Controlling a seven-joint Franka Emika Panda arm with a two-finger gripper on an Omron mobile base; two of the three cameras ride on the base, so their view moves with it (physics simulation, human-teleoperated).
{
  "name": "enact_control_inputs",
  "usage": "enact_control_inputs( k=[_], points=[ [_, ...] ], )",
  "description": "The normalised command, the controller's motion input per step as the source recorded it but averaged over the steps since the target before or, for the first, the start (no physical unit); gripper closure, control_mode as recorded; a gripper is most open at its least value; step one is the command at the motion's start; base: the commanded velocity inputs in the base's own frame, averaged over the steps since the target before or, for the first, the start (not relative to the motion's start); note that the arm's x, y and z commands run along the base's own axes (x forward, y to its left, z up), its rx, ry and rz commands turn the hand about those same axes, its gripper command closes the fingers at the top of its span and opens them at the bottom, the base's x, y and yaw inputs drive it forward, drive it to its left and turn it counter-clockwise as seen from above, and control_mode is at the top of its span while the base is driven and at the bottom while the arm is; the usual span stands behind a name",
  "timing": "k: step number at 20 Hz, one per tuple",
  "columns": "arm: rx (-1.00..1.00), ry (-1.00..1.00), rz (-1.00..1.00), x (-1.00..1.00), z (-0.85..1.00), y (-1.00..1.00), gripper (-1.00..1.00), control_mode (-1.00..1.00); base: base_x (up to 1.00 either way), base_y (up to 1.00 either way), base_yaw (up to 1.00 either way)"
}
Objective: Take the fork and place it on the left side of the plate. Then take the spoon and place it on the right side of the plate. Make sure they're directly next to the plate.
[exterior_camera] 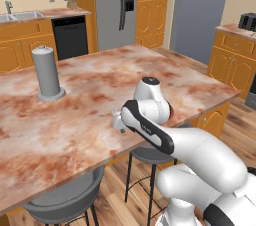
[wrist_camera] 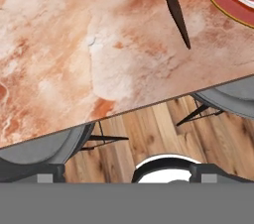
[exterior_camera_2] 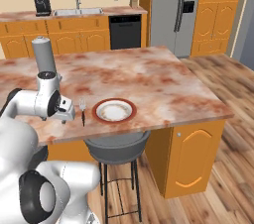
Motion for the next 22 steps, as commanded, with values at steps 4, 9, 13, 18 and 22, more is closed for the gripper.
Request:
enact_control_inputs(
  k=[4, 9, 13, 18, 22],
  points=[
    [0.00, 0.00, 0.00, 0.00, 0.00, 0.00, -1.00, -1.00, 0.00, 0.00, 0.00],
    [0.00, 0.00, 0.00, 0.00, 0.00, 0.00, -1.00, 1.00, 0.00, 0.00, 0.00],
    [0.00, 0.00, 0.00, 0.00, 0.00, 0.00, -1.00, 1.00, 0.00, 0.00, 0.00],
    [0.00, 0.00, 0.00, 0.00, 0.00, 0.00, -1.00, 1.00, -0.13, 0.00, 0.00],
    [0.00, 0.00, 0.00, 0.00, 0.00, 0.00, -1.00, 1.00, -1.00, -0.01, 0.00]
  ],
)
